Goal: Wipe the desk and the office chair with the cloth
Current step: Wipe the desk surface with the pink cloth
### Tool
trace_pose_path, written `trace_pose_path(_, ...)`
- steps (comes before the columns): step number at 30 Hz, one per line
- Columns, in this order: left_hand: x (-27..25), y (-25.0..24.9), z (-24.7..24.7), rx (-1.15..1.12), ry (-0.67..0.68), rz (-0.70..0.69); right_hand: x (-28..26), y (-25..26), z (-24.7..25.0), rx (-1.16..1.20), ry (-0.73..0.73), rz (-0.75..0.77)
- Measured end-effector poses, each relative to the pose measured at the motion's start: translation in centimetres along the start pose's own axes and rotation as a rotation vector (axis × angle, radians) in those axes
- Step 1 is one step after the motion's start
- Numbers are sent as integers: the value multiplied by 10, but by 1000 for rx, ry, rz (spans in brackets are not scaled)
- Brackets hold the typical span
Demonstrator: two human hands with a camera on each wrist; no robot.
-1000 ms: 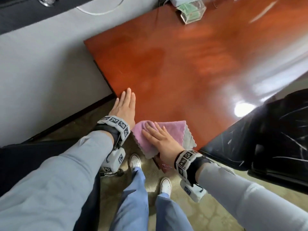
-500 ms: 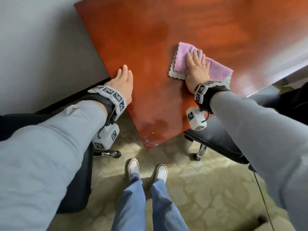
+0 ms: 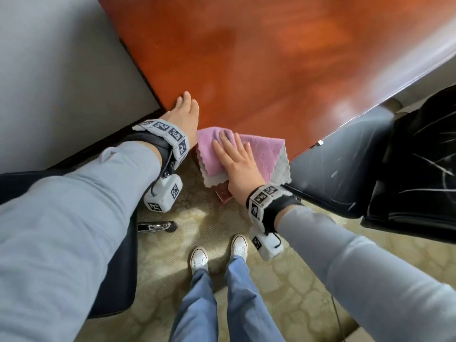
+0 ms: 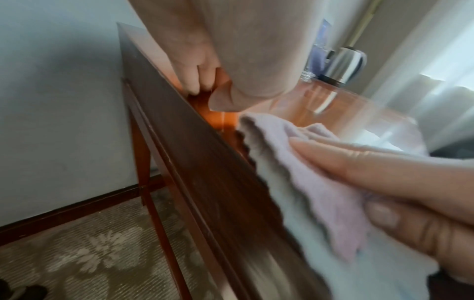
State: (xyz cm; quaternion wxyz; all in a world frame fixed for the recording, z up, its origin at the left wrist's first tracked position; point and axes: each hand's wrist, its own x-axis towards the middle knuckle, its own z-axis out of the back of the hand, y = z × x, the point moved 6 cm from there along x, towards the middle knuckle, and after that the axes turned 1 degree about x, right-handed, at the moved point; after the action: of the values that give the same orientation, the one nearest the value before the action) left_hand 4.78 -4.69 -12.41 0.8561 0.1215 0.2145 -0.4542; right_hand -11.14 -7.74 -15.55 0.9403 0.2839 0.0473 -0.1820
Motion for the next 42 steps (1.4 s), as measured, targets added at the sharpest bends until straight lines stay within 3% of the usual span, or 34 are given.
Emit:
trace_pose_path(5,-38,-19,-14,2,62,-118,-53,34,-27,50,148,93)
trace_pose_path(8,-53,-27,-24,-19,131,-147,-76,33,-19,114,200,196)
trace_pose_path(10,-54,-31,-29,-32,154,-130,-77,8,11,129,137,107)
trace_pose_path(14,-43,-52,-39,-29,124,-89,-54,-82,99,110,-225,-291)
trace_pose_path(16,-34,-67,-43,-2,93,-53,-32,-118,119,41,-256,-365)
trace_pose_path(18,-26,-77,-47,-1,74,25,-11,-141,113,-9,-180,-361)
trace_pose_path(22,-18,-86,-47,-7,81,137,-4,-120,78,-17,-126,-207)
trace_pose_path(26,-10,-92,-38,-11,170,199,-24,-74,37,31,1,123)
trace_pose_path(29,2,-92,-27,41,224,204,-26,-93,47,-9,87,203)
trace_pose_path(31,10,-91,-22,90,277,198,-20,-127,74,-43,102,134)
trace_pose_path(38,29,-98,-11,124,411,261,23,-263,172,-93,-87,-270)
trace_pose_path(42,42,-100,-5,113,413,285,38,-271,181,-74,-124,-486)
